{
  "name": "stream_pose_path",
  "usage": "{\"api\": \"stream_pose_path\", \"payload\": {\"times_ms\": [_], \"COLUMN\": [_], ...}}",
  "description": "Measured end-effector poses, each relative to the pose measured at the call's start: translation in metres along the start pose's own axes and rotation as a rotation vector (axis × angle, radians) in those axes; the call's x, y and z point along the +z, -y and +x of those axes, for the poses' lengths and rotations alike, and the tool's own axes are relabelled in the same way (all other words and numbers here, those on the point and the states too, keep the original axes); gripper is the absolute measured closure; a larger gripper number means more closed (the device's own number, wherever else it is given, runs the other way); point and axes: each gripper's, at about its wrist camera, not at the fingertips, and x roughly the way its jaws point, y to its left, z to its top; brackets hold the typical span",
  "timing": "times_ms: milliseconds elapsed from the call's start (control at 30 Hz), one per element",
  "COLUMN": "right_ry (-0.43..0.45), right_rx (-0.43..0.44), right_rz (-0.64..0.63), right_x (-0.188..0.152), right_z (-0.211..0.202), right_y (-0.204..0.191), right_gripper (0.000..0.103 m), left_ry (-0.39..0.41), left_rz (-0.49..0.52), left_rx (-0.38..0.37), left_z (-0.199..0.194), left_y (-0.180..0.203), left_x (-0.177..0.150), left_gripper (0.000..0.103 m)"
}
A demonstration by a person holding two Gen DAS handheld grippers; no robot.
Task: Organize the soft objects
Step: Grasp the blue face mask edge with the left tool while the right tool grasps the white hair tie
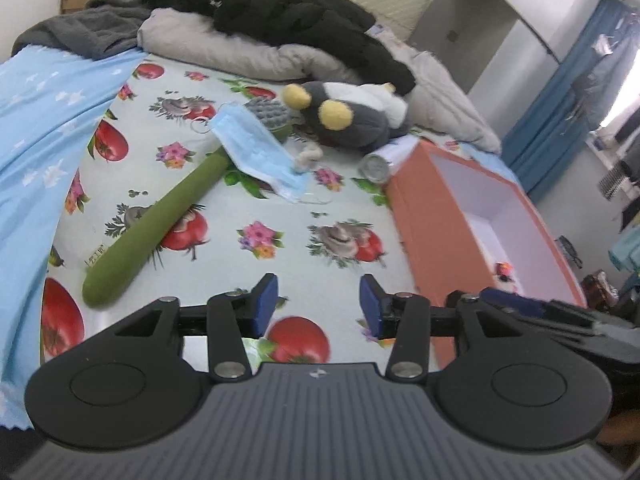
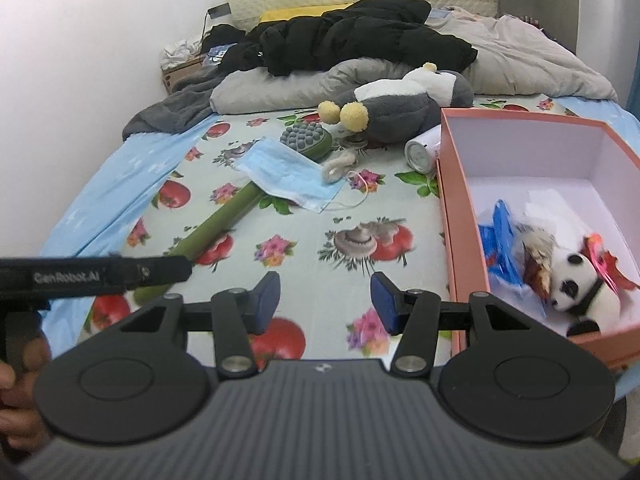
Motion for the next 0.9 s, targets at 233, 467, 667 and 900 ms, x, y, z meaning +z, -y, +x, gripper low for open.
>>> {"api": "stream_pose_path", "payload": {"times_ms": [233, 467, 667, 900], "right_ry": [-0.012, -0.042, -0.083, -0.157], "right_rx": [0.027, 0.041, 0.057, 0.103], "right_rz": [0.007, -0.003, 0.031, 0.134], "right_x": [0.029, 0.069, 0.106, 0.132], "right_z": [0.053, 0.116, 0.167, 0.231], "right_y": [0.010, 0.022, 0.037, 0.048], "right_gripper": [0.050, 0.050, 0.050, 0.050], "left_ry": [-0.008, -0.013, 0.001, 0.010], "left_rz": [-0.016, -0.082, -0.160, -0.214], "left_rx": [0.059, 0.084, 0.073, 0.061], "left_z": [0.051, 0.108, 0.154, 0.208], "left_y": [-0.022, -0.037, -0.051, -0.057], "left_x": [0.021, 0.039, 0.059, 0.081], "left_gripper": [0.045, 0.045, 0.045, 0.045]}}
